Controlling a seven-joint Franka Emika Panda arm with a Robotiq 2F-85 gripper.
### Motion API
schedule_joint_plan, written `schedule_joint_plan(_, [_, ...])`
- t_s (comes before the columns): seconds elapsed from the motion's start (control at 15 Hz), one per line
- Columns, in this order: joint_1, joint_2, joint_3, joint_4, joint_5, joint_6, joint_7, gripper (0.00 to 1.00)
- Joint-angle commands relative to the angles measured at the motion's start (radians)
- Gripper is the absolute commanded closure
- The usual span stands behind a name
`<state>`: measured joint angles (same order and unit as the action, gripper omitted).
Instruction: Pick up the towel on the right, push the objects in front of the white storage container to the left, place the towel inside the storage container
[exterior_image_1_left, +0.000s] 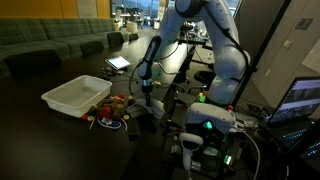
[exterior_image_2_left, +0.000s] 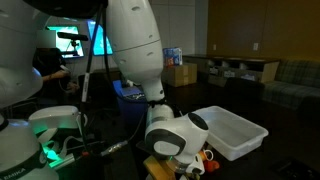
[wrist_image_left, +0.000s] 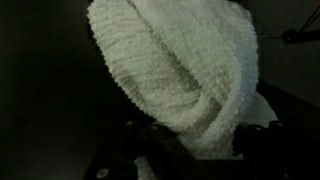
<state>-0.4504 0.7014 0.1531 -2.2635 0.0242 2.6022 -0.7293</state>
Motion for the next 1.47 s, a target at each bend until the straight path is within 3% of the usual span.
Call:
schedule_joint_plan(0.0, [0.054,-0.048,0.024,-0.057,0.025,0.007,0.011,0.97])
schedule_joint_plan(0.53, [0.21,-0.034,0.04,-0.04,0.031,-0.021,0.224,0.97])
schedule_joint_plan(0.8, [0.235,-0.043,0.092,-0.031,0.066,-0.063,0.297,0.97])
schedule_joint_plan(1.4, [0.282,-0.027,0.23,0.04,0.264,-0.098,0.366,0.97])
